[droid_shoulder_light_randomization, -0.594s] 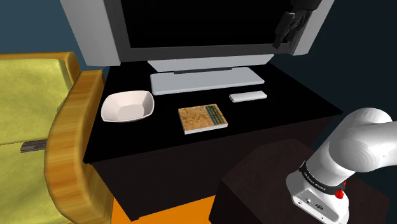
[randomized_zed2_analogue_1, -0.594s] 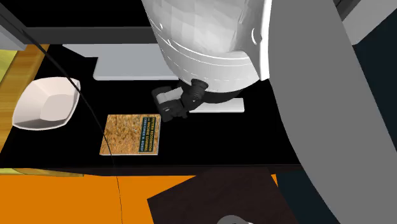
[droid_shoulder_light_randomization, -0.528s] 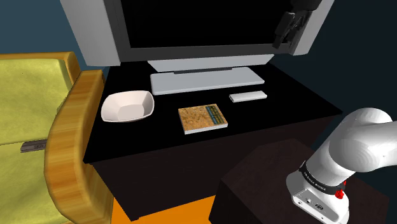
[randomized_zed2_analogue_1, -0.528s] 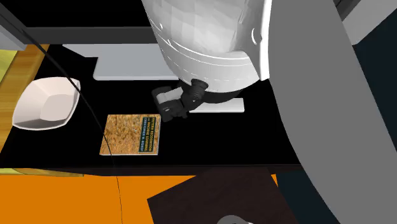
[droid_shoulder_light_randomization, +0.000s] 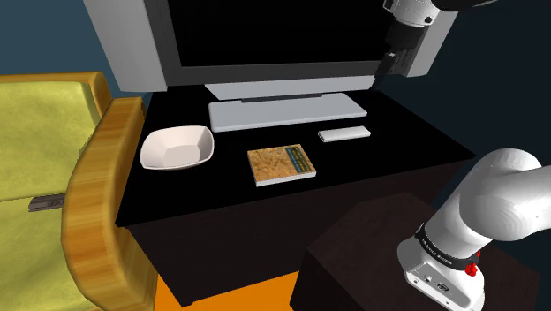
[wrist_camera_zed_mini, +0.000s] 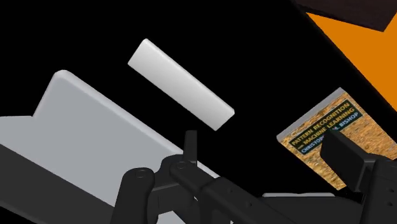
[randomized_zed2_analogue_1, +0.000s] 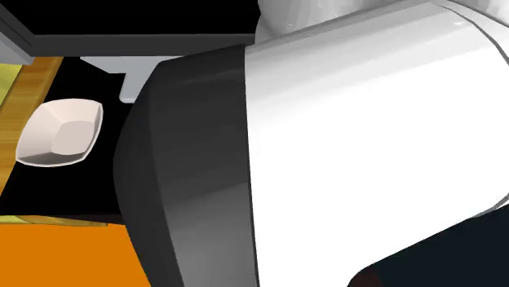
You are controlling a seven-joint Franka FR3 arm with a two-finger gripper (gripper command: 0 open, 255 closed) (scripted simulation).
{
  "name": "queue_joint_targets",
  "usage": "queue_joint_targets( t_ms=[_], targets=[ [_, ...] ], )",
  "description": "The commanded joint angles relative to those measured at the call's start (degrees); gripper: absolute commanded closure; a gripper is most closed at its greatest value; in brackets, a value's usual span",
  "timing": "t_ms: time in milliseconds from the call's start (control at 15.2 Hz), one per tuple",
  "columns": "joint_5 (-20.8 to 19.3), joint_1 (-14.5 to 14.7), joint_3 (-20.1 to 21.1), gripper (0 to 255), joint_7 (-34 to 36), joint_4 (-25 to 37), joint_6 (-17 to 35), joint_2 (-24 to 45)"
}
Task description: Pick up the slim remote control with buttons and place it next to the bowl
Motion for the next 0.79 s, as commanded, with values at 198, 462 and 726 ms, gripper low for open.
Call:
queue_joint_targets(
  t_ms=[198, 462, 726],
  targets=[
    [-2.59, 2.32, -6.51, 0, -12.49, -3.64, 7.53, 5.11],
    [-3.9, 4.52, -11.67, 0, -22.32, -4.89, 13.93, 11.39],
    [-3.92, 7.17, -16.68, 0, -32.58, -4.81, 20.37, 19.2]
  ],
)
